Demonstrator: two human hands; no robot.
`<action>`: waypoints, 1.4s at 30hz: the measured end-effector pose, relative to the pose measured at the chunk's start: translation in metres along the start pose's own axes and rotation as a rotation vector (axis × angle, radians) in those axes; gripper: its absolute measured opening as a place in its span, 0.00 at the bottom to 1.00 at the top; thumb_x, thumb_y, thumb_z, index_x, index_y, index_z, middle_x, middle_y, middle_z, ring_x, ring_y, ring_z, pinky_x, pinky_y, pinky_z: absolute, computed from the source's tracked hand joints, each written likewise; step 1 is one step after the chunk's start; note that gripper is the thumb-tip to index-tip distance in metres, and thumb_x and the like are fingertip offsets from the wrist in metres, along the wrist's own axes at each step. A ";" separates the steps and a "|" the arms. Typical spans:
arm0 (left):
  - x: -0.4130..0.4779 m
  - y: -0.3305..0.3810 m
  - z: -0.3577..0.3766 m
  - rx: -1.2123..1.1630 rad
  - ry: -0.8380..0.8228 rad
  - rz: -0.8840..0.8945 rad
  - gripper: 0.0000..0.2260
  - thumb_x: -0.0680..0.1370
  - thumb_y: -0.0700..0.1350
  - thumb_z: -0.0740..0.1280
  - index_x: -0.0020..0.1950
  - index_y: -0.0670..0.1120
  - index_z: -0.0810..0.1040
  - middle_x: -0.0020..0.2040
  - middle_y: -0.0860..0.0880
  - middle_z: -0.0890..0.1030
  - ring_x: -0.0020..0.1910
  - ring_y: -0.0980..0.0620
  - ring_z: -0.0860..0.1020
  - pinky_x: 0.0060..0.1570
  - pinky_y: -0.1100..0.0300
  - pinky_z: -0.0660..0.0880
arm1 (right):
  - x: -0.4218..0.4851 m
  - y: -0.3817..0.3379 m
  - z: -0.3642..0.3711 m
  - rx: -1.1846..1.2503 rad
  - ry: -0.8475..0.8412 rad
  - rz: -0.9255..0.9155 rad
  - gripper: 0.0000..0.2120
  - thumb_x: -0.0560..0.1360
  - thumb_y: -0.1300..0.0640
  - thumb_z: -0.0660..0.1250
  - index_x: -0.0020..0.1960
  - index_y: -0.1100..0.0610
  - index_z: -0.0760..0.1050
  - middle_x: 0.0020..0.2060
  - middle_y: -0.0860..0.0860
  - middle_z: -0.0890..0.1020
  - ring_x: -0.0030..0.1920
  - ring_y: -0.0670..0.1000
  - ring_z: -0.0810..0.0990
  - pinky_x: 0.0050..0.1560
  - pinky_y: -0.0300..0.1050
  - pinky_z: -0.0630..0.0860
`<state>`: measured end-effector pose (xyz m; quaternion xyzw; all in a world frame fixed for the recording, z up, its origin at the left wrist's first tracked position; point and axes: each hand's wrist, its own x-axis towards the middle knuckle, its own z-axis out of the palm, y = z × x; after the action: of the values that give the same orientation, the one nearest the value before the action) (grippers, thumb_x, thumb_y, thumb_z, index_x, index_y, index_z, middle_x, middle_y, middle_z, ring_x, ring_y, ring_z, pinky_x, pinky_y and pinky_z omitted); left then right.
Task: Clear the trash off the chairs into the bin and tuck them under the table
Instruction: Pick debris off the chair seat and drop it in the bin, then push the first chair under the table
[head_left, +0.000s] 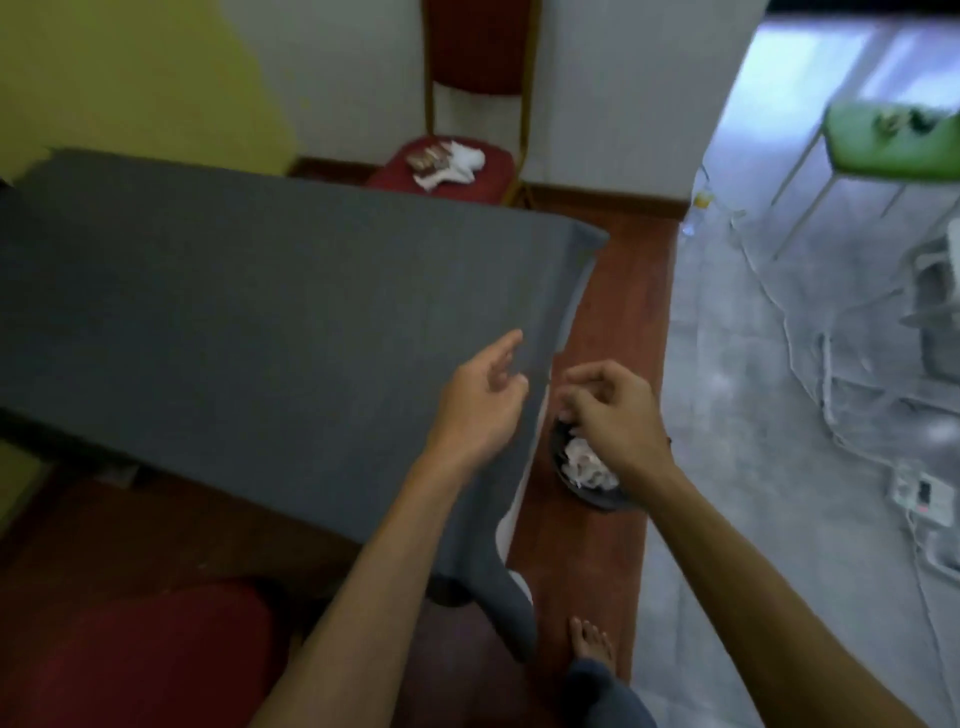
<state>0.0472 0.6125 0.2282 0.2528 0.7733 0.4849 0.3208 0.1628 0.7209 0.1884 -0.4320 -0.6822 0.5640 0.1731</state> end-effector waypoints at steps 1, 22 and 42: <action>-0.019 0.001 -0.025 0.037 0.030 0.010 0.24 0.79 0.36 0.64 0.74 0.50 0.71 0.72 0.48 0.74 0.68 0.60 0.71 0.70 0.55 0.70 | -0.016 -0.022 0.015 -0.028 -0.037 -0.054 0.07 0.77 0.60 0.69 0.47 0.48 0.79 0.40 0.50 0.86 0.41 0.50 0.86 0.48 0.53 0.84; -0.455 -0.106 -0.332 0.049 0.954 -0.533 0.21 0.79 0.45 0.65 0.72 0.55 0.74 0.71 0.49 0.75 0.62 0.53 0.77 0.50 0.61 0.72 | -0.339 -0.187 0.348 -0.641 -1.137 -0.704 0.07 0.79 0.58 0.67 0.50 0.50 0.83 0.49 0.48 0.84 0.53 0.50 0.83 0.54 0.47 0.80; -0.642 -0.165 -0.273 0.068 1.672 -0.957 0.18 0.78 0.38 0.63 0.67 0.47 0.78 0.44 0.51 0.81 0.34 0.56 0.77 0.33 0.71 0.71 | -0.529 -0.126 0.408 -0.871 -1.863 -1.024 0.09 0.80 0.59 0.65 0.54 0.56 0.84 0.53 0.53 0.86 0.57 0.54 0.84 0.54 0.45 0.79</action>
<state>0.2591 -0.0649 0.3269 -0.5072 0.7869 0.3035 -0.1776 0.1182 0.0539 0.3130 0.4576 -0.7783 0.2443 -0.3538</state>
